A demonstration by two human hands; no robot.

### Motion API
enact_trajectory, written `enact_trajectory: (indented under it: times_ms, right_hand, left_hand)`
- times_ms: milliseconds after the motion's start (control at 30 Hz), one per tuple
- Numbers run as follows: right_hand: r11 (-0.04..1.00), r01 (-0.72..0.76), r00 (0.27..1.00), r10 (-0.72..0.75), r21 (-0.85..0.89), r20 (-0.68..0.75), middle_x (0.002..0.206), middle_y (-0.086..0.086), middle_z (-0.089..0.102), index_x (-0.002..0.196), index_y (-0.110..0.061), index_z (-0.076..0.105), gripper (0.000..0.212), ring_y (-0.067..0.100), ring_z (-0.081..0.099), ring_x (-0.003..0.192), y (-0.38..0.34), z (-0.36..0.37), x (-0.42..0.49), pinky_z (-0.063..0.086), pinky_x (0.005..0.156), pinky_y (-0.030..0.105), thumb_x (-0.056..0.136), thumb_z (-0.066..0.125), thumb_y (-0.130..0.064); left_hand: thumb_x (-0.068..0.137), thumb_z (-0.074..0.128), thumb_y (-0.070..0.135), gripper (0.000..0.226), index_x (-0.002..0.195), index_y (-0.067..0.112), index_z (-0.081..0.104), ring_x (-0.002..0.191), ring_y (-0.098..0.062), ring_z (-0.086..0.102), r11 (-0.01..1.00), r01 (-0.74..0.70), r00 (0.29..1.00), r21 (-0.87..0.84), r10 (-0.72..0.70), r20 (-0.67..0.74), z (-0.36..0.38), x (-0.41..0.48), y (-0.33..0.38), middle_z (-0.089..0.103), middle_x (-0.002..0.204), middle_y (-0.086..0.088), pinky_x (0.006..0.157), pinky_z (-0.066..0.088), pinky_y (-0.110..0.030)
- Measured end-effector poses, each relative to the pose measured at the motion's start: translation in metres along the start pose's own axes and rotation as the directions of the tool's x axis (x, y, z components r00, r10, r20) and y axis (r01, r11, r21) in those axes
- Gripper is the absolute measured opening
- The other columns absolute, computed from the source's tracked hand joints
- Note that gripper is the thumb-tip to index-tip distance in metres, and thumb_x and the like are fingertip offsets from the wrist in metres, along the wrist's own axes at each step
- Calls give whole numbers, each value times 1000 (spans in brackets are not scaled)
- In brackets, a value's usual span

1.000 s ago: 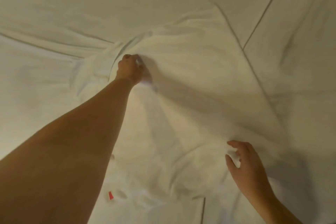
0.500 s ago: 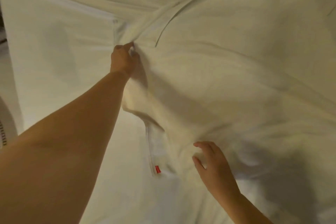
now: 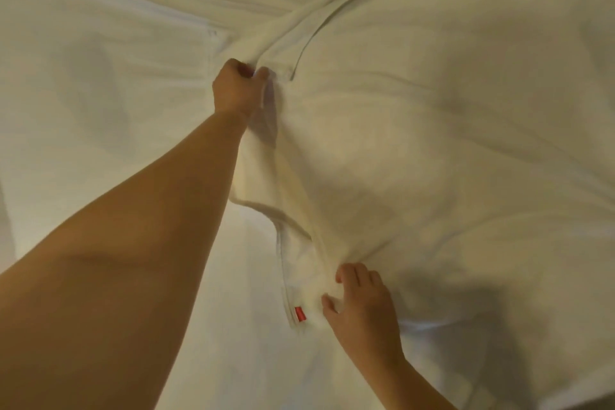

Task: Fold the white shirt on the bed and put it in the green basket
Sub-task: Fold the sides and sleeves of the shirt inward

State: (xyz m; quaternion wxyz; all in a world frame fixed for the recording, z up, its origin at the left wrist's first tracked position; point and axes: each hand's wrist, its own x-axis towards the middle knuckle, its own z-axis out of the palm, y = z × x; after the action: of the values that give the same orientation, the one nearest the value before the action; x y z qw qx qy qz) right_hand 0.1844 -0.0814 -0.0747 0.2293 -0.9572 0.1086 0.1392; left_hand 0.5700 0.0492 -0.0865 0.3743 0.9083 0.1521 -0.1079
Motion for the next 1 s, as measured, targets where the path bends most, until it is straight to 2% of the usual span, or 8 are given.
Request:
enact_trajectory:
  times_ms: [267, 367, 433, 567, 667, 833, 933, 1000]
  right_hand:
    - [990, -59, 987, 76, -127, 141, 88, -3, 56, 95, -23, 53, 26, 24, 52, 76, -7, 6, -4, 44, 64, 36, 71, 64, -23]
    - [985, -104, 980, 124, -135, 154, 79, -2, 58, 90, -23, 55, 26, 25, 54, 69, -5, 5, -3, 43, 59, 36, 70, 67, -35]
    - [983, -119, 977, 140, -139, 159, 75, -2, 58, 86, -22, 55, 29, 24, 55, 66, -3, 4, -2, 41, 57, 34, 71, 66, -44]
    - [980, -127, 974, 152, -154, 167, 71, -1, 58, 81, -20, 57, 31, 24, 56, 63, -5, 3, 1, 40, 53, 32, 68, 68, -45]
    - [975, -164, 965, 190, -149, 182, 70, 2, 59, 81, -18, 57, 25, 25, 58, 62, -7, 2, 5, 42, 51, 32, 65, 67, -35]
    - [979, -188, 963, 199, -74, 179, 69, -1, 57, 79, -19, 54, 17, 24, 56, 61, -8, -3, 3, 41, 48, 32, 64, 61, -20]
    - [981, -193, 966, 185, 29, 180, 77, -10, 59, 85, -27, 55, 13, 14, 57, 68, -1, -8, -4, 36, 54, 22, 76, 64, -23]
    - [978, -180, 969, 158, 103, 191, 82, -13, 58, 88, -29, 55, 9, 9, 55, 71, 2, -12, -9, 35, 59, 18, 85, 62, -24]
  left_hand:
    - [79, 75, 26, 47, 123, 35, 61, 99, -17, 60, 939, -284, 958, 193, 284, 27, 7, 4, 12, 57, 119, 3, 84, 52, -30]
    - [84, 65, 46, 27, 107, 34, 71, 89, -13, 64, 950, -222, 966, 218, 244, -79, 11, 6, 20, 68, 104, 9, 76, 50, -27]
    - [90, 58, 53, 33, 101, 26, 73, 81, -14, 61, 956, -186, 965, 226, 221, -140, 14, 12, 27, 71, 95, 7, 75, 43, -22]
    - [91, 62, 33, 26, 110, 17, 67, 98, -20, 66, 988, 7, 963, 154, 35, -266, 0, 33, 34, 68, 108, 1, 78, 42, -19]
    - [79, 52, 11, 23, 100, 17, 57, 91, -21, 61, 993, -30, 974, 118, 56, -219, -4, 31, 33, 63, 102, -1, 78, 49, -27]
    - [81, 58, 9, 28, 99, 21, 76, 90, -12, 68, 972, -199, 980, 125, 201, -4, 7, 23, 19, 71, 94, 5, 74, 51, -9]
    - [77, 53, 5, 44, 115, 13, 72, 111, -24, 64, 949, -260, 963, 176, 267, -18, 8, 24, 20, 68, 119, -7, 97, 47, -18]
    - [78, 53, 2, 48, 124, 7, 66, 122, -28, 56, 911, -333, 941, 243, 337, 25, 6, 27, 21, 56, 136, -12, 102, 36, -13]
